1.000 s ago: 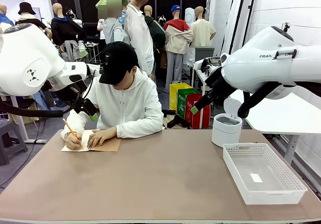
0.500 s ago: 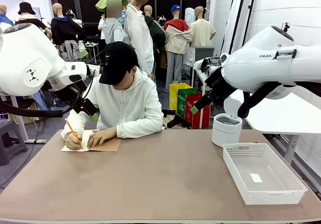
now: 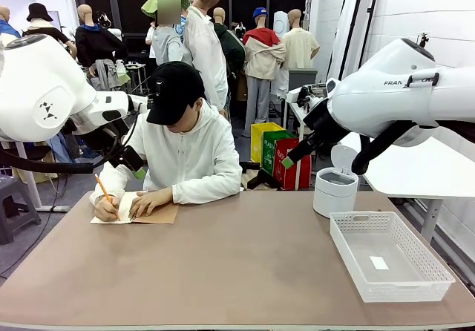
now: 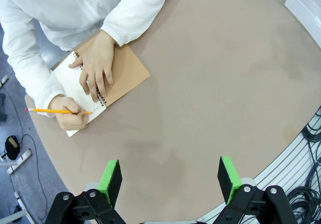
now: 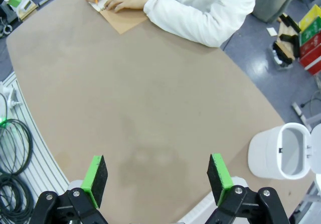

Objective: Sort the paper based on its condition.
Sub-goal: If a person hands you a paper, place it in the Organizing basket , and if it's crumpled, put it in the Trash can.

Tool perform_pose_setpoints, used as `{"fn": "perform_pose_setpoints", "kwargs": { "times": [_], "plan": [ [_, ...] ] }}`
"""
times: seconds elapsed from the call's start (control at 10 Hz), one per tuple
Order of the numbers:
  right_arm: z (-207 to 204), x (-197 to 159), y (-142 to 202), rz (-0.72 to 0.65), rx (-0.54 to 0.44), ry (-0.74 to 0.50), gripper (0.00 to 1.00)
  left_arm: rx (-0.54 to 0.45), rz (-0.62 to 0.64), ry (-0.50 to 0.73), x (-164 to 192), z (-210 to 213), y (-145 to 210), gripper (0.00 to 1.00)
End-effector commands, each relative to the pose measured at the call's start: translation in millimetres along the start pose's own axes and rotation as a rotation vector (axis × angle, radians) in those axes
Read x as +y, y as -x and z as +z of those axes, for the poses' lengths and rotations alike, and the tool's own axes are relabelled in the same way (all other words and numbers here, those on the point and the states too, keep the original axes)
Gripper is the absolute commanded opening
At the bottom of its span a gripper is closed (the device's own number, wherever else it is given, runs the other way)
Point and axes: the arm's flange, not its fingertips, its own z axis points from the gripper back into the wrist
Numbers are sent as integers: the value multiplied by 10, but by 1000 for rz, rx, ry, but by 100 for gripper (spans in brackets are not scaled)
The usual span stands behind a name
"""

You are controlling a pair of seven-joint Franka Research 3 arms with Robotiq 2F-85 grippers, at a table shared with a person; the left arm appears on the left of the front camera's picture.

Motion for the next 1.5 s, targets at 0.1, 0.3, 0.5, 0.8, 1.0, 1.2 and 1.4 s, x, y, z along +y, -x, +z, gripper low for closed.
{"fn": "perform_pose_setpoints", "kwargs": {
  "times": [0.1,0.3,0.5,0.8,1.0,1.2,1.4],
  "plan": [
    [4,-1,-1,-2,3,-6,100,-5,1,0,3,19,1,100],
    [4,-1,-1,-2,3,-6,100,-5,1,0,3,19,1,100],
    [4,-1,-1,-2,3,-6,100,-5,1,0,3,19,1,100],
    [4,-1,-1,-2,3,-6,100,-5,1,0,3,19,1,100],
    [4,-1,-1,-2,3,-6,100,-5,1,0,3,19,1,100],
    [4,-1,-1,-2,3,-6,100,-5,1,0,3,19,1,100],
    [4,-1,-1,-2,3,-6,100,-5,1,0,3,19,1,100]
  ]
}}
